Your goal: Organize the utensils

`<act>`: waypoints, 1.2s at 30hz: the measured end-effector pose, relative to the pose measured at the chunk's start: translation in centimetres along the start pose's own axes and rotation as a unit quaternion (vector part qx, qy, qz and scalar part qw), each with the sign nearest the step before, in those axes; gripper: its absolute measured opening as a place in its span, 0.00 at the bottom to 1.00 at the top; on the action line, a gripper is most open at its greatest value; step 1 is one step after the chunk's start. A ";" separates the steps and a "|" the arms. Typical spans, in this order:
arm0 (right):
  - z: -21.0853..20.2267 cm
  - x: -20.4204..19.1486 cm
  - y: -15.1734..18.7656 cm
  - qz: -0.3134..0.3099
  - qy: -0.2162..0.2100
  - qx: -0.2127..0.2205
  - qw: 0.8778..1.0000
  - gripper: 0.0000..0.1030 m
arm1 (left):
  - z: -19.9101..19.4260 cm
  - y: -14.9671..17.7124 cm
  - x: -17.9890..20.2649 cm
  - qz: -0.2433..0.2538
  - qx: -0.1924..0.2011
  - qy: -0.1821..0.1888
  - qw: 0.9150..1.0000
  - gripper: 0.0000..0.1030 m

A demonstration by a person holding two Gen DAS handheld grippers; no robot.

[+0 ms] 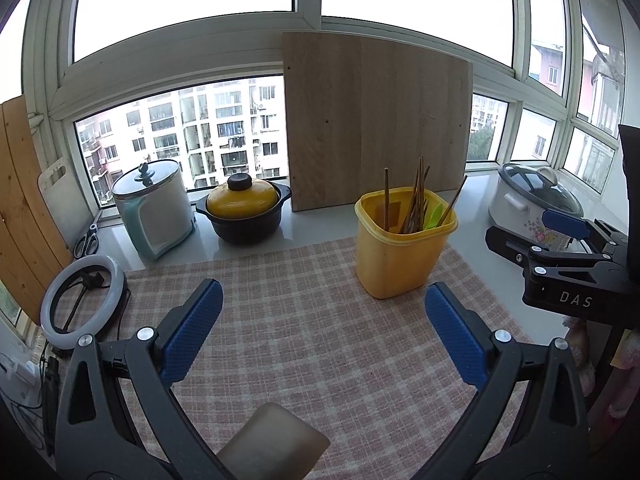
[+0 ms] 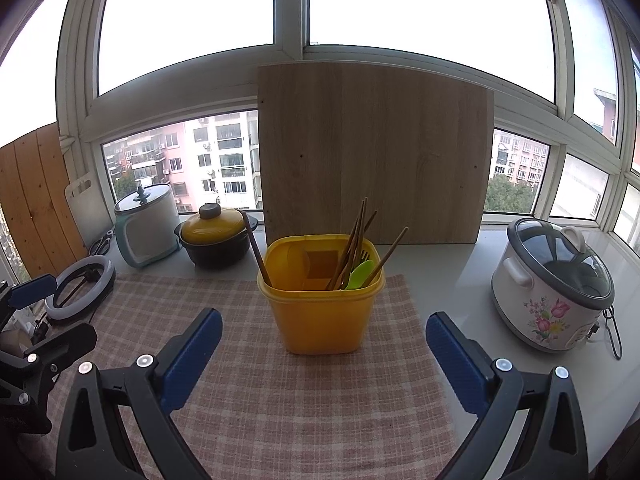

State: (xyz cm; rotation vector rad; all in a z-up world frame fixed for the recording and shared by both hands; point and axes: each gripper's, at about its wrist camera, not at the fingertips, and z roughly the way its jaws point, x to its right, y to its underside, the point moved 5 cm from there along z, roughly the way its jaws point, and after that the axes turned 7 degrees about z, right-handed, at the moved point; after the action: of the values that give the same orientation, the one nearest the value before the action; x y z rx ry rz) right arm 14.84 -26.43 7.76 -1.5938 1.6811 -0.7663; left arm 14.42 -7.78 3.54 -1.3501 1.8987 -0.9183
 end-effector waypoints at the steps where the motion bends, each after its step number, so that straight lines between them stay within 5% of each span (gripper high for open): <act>1: 0.1 0.0 -0.1 0.000 0.000 0.000 1.000 1.00 | 0.0 -0.1 0.0 -0.001 0.000 0.000 1.000 1.00; 36: 1.5 -0.1 -0.2 -0.001 -0.002 -0.006 1.000 1.00 | 0.9 0.1 -0.4 -0.008 -0.009 -0.010 1.000 1.00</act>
State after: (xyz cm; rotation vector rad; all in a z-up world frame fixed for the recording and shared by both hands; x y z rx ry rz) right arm 16.15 -26.24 7.02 -1.6039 1.6851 -0.7559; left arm 15.21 -7.56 3.02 -1.3814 1.8890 -0.8942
